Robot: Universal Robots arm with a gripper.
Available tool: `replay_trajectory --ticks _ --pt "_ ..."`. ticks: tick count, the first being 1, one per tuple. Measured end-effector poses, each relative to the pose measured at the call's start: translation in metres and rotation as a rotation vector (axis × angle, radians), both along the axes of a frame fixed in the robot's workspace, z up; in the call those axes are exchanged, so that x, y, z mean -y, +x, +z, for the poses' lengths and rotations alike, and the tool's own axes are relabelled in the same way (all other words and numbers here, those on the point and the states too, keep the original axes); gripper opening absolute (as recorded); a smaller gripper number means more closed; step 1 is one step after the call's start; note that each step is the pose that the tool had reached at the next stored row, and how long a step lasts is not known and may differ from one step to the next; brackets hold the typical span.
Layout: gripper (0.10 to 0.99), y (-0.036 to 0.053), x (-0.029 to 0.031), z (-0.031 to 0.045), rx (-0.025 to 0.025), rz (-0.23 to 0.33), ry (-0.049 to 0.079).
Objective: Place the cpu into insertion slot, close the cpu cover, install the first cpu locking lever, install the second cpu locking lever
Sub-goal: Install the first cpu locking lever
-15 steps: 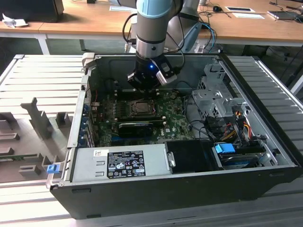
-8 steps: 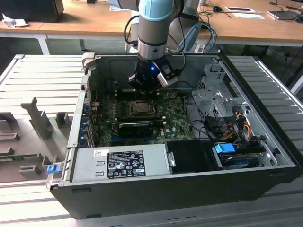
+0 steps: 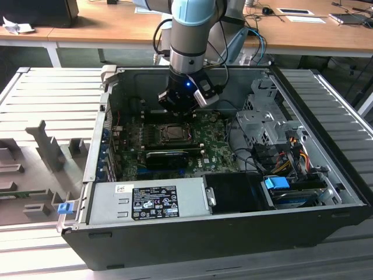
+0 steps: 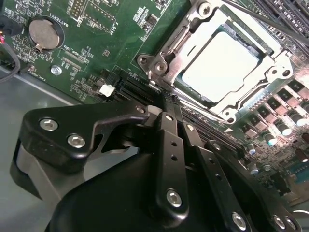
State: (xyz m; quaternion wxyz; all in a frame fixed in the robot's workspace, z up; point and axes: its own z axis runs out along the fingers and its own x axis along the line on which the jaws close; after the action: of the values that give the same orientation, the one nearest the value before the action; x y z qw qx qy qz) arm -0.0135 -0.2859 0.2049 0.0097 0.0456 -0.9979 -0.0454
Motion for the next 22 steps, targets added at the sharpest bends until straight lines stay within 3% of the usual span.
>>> replay_trajectory --ticks 4,10,14,19,22 --pt "0.106 0.0013 0.0001 0.0000 -0.0001 0.000 -0.002" --pt "0.106 0.0020 0.0000 -0.0018 0.0000 0.000 -0.025" --pt "0.106 0.0028 0.0001 -0.0033 0.0000 0.000 -0.021" --pt "0.106 0.0028 0.0001 0.0144 -0.0002 0.000 -0.020" --pt "0.106 0.0028 0.0013 0.0153 -0.0001 0.000 -0.020"
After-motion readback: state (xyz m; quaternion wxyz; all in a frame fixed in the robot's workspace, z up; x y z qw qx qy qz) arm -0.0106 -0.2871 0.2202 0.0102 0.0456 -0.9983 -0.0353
